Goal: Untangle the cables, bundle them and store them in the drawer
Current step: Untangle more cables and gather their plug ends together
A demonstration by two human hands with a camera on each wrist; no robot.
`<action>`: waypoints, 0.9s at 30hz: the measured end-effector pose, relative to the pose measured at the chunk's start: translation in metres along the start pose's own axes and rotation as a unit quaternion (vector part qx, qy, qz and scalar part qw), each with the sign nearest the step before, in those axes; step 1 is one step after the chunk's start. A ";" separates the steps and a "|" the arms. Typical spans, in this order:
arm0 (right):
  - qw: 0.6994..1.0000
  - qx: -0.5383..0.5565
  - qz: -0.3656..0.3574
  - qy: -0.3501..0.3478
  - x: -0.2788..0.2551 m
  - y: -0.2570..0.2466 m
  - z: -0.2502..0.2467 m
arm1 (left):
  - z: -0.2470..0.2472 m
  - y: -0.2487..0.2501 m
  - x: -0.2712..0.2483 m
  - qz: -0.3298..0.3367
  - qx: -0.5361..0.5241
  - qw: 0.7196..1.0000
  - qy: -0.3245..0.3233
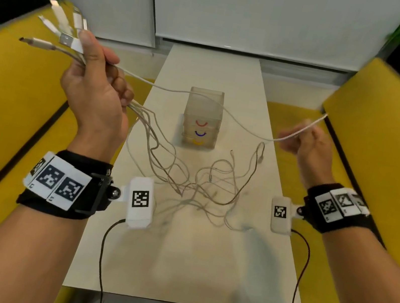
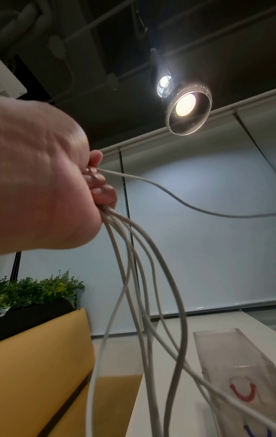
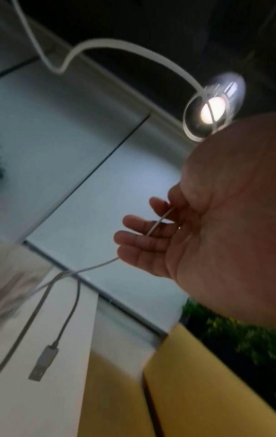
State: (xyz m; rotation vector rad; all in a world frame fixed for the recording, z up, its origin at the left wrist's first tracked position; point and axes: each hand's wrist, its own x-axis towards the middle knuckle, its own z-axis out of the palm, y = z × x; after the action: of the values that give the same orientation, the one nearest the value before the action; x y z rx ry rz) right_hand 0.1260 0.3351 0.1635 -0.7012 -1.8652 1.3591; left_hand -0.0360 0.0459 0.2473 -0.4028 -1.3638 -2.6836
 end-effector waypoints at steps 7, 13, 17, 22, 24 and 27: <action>0.986 0.046 -0.159 -0.005 0.008 -0.060 -0.004 | -0.001 0.002 -0.001 -0.001 -0.003 1.000 -0.006; 0.965 -0.193 0.026 -0.178 0.004 -0.006 0.001 | -0.011 0.003 0.001 0.003 -0.002 1.000 0.003; 0.909 -0.345 0.123 -0.199 -0.001 0.049 0.000 | -0.014 0.005 0.002 0.002 -0.002 1.000 0.002; 0.914 -0.353 0.131 -0.154 -0.009 0.080 0.000 | -0.018 0.007 0.005 0.006 0.003 1.000 0.000; 0.931 -0.343 0.080 -0.090 -0.011 0.083 0.002 | -0.020 0.006 0.005 0.006 0.000 1.000 0.000; 0.949 -0.315 -0.025 0.020 -0.002 0.073 0.002 | -0.022 0.007 0.009 0.008 -0.005 1.000 0.009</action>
State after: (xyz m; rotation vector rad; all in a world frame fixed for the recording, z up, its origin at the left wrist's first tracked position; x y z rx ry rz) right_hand 0.1271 0.3540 0.0933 -0.9704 -2.2800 0.6906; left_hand -0.0469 0.0243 0.2434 -0.3874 -1.3366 -2.6746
